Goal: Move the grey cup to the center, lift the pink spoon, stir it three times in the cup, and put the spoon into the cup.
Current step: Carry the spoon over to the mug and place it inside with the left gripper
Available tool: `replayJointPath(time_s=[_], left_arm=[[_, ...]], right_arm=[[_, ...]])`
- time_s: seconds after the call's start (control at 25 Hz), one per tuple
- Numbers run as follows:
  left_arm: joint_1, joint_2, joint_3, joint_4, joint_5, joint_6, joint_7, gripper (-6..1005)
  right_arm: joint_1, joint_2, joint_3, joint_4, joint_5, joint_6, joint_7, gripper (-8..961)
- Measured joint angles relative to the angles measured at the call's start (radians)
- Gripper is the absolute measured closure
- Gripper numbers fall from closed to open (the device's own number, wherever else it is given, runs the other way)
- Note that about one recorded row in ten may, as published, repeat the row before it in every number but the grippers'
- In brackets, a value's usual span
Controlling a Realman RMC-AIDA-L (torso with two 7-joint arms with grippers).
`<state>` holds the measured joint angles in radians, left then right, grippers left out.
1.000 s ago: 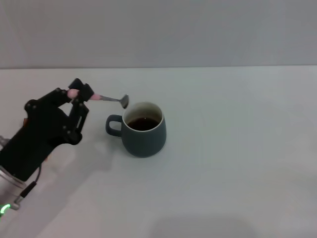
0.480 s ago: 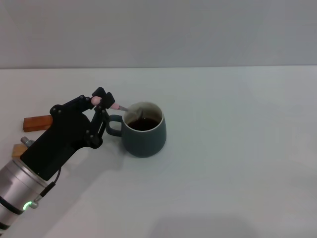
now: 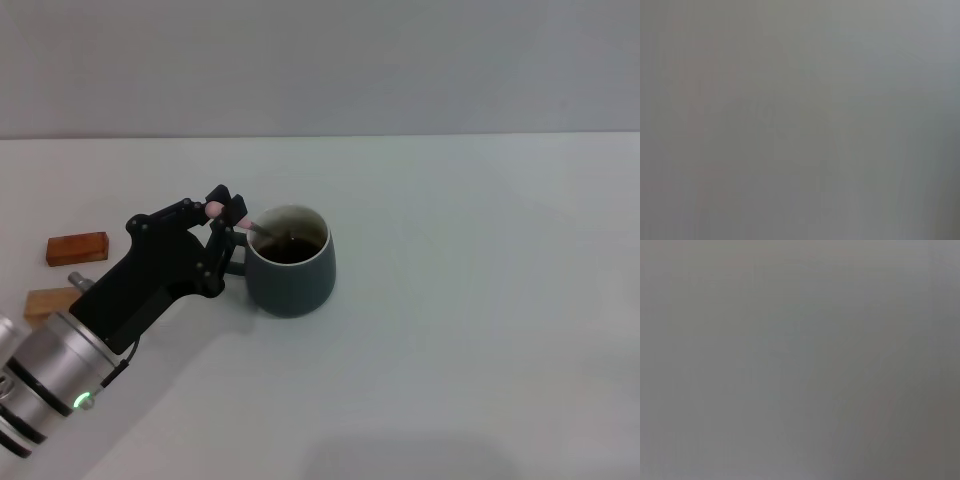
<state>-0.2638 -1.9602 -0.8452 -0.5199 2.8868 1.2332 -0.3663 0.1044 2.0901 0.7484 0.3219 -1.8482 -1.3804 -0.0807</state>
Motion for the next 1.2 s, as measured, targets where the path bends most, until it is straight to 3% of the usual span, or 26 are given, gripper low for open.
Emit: replayJointPath(time_s=[0.04, 0.2, 0.6, 1.2], left_arm=[[-0.021, -0.016, -0.006, 0.041, 0.0, 0.0, 0.0, 853], [-0.044, -0.03, -0.015, 0.08, -0.001, 0.0, 0.0, 853], [-0.07, -0.044, -0.031, 0.119, -0.002, -0.024, 0.003, 853], [-0.128, -0.083, -0.019, 0.162, -0.001, -0.03, 0.005, 853]], right_arm=[[0.0, 0.0, 0.0, 0.0, -0.001, -0.002, 0.0, 954], [0.0, -0.001, 0.0, 0.0, -0.001, -0.004, 0.0, 954], [0.003, -0.002, -0.002, -0.002, -0.002, -0.006, -0.001, 953], [0.014, -0.004, -0.011, -0.006, -0.002, -0.006, -0.001, 953]])
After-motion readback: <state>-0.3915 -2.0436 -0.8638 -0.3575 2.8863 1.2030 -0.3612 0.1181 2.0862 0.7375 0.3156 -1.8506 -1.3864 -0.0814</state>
